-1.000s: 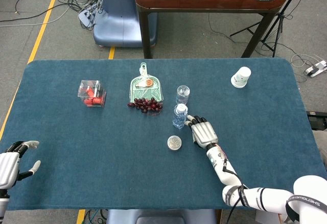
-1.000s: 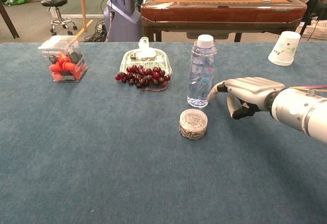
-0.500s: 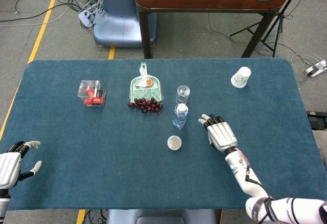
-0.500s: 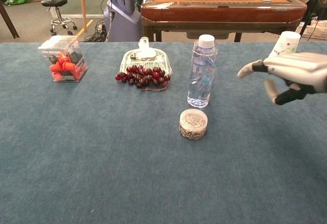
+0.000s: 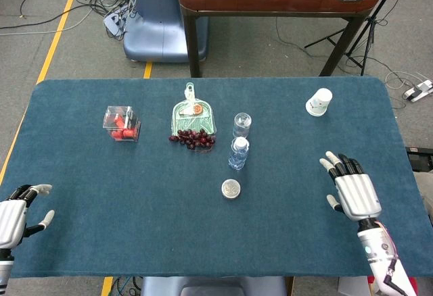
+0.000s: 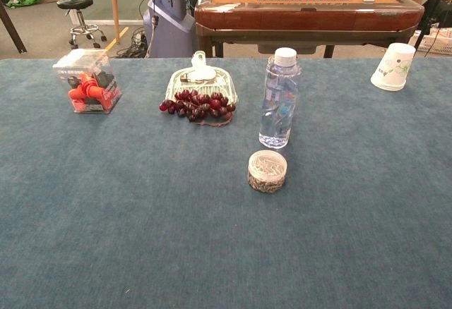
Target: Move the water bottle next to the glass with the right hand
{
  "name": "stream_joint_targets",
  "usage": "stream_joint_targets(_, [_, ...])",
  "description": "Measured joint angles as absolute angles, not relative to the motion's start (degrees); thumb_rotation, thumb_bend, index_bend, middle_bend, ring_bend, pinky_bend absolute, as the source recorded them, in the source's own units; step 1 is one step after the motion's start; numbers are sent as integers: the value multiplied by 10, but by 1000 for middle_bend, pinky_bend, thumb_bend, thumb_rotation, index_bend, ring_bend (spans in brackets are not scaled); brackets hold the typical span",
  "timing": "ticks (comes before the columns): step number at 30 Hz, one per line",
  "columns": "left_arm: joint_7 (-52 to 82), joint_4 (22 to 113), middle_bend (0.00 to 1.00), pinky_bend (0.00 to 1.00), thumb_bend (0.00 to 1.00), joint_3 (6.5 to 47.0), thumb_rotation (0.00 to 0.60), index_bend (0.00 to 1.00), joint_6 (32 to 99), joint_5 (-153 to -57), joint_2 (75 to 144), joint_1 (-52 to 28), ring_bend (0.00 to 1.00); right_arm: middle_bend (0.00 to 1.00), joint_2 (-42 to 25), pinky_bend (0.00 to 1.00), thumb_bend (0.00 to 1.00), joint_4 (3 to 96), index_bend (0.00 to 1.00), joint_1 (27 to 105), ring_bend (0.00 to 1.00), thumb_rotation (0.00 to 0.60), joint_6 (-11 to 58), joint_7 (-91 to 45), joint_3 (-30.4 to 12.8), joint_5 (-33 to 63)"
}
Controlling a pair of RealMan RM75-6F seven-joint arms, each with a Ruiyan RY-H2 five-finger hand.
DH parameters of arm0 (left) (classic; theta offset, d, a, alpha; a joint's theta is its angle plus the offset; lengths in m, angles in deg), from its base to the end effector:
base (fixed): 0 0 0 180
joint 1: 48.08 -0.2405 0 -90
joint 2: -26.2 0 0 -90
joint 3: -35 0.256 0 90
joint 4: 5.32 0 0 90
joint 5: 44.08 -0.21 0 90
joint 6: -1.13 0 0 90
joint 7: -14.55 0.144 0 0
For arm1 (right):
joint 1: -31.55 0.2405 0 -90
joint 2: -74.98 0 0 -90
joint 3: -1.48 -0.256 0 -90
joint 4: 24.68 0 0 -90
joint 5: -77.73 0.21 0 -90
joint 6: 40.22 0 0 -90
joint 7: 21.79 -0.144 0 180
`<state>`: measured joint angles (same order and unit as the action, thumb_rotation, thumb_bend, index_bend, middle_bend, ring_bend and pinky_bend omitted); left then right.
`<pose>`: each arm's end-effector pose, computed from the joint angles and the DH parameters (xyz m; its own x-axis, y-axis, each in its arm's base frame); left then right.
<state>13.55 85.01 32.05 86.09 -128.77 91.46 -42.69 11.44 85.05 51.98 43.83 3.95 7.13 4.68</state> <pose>-0.3175 0.1847 0.1573 0.3912 -0.0023 0.9203 0.9203 0.0063 -0.3912 -0.2437 -0.2125 0.1250 0.5573 -0.1241 0.8210 -0.8303 -0.0878 0.5504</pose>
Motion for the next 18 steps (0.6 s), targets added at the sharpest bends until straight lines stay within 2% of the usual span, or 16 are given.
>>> stream_joint_targets(7, [137,841,352,443,305,319,600,309,865,-1290,921,-427,259,137,138,157,218,822,180,428,62,600,543,-73,99,-59])
stream_joint_targets(13, [139,841,352,443,306,316,600,309,859,-1282,922,-425,259,139,150,157,218,802,180,395,62,600,572,-120,91,-91])
stream_joint_targets(18, [140,844,353,443,306,315,600,309,857,-1280,920,-424,259,140,157,157,218,795,180,382,62,600,563,-139,79,-92])
